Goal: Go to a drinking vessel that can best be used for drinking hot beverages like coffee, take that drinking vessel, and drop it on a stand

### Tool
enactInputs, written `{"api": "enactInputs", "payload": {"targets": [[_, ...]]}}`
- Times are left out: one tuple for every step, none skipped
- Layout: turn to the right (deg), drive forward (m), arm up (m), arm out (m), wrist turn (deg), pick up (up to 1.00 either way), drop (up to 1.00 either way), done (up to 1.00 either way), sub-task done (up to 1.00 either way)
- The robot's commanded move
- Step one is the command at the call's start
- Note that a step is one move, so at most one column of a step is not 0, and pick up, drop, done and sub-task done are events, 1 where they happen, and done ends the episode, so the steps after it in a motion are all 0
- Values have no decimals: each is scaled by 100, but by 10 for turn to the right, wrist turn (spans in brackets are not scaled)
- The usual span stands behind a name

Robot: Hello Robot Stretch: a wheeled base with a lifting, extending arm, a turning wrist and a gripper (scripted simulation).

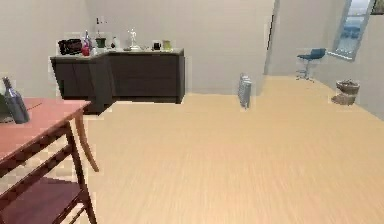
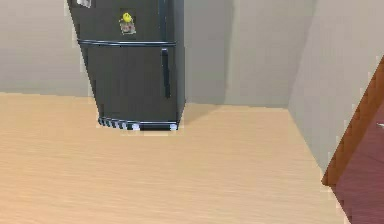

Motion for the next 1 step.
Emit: {"api": "enactInputs", "payload": {"targets": [[0,100,0,0,0,0,0,0,0]]}}
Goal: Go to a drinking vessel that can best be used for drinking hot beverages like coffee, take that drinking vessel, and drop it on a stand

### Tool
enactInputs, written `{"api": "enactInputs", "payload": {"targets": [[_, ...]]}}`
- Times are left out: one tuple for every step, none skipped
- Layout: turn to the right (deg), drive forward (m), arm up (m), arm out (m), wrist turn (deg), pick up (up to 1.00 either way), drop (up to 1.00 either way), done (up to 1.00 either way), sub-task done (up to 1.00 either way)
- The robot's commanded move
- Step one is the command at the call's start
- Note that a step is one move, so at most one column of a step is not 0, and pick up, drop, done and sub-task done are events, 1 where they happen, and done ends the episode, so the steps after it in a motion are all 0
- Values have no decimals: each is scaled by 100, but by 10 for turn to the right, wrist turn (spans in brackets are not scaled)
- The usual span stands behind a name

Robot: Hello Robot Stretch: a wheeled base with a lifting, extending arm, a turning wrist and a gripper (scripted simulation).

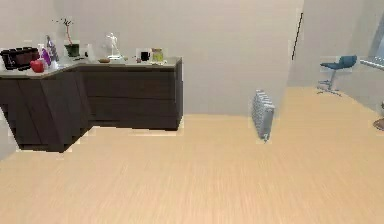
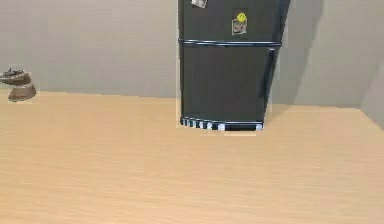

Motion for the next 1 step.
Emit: {"api": "enactInputs", "payload": {"targets": [[0,100,0,0,0,0,0,0,0]]}}
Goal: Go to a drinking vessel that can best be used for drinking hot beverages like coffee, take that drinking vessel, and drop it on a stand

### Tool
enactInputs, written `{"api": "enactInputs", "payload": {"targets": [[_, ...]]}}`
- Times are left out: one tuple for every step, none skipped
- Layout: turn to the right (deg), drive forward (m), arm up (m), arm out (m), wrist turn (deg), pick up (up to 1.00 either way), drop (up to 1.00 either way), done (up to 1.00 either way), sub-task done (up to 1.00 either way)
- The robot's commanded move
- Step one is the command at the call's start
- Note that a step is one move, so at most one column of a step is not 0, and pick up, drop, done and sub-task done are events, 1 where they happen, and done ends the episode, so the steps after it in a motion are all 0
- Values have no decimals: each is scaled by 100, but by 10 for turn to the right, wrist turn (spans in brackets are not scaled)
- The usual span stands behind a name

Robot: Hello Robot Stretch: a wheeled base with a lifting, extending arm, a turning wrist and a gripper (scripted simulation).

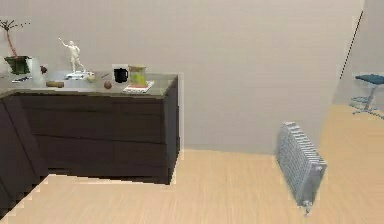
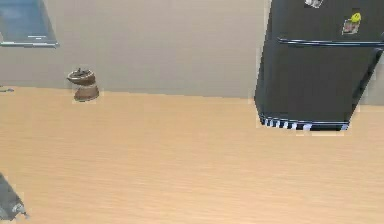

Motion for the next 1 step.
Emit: {"api": "enactInputs", "payload": {"targets": [[-30,0,0,0,0,0,0,0,0]]}}
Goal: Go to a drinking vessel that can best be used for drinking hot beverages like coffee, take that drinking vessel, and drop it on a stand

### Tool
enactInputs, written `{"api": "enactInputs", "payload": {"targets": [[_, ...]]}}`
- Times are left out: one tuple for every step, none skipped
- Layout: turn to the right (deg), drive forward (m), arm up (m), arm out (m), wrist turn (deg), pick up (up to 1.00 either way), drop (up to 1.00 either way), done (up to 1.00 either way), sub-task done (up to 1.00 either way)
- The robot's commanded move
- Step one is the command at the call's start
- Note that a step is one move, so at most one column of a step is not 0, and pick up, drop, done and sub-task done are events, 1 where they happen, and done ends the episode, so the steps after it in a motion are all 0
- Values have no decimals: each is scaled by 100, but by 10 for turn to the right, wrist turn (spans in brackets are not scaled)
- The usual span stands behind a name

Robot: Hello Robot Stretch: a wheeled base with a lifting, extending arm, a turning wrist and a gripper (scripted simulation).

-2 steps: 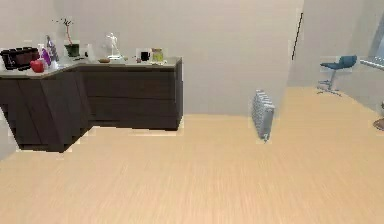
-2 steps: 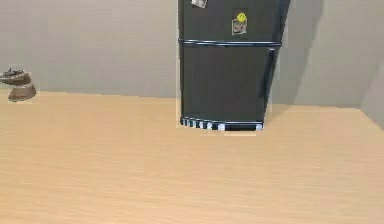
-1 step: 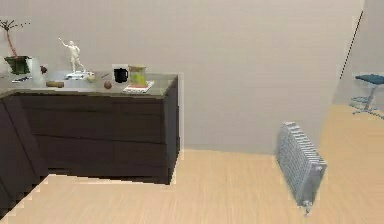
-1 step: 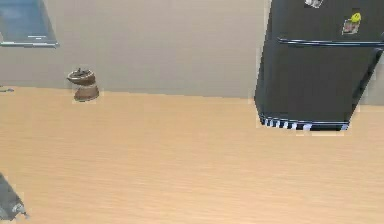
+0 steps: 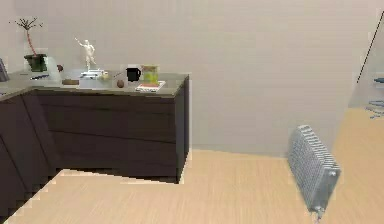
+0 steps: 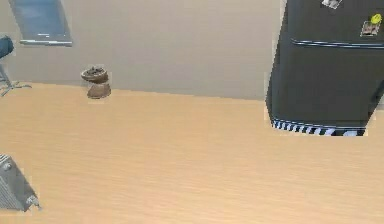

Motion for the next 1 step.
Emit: {"api": "enactInputs", "payload": {"targets": [[0,90,0,0,0,0,0,0,0]]}}
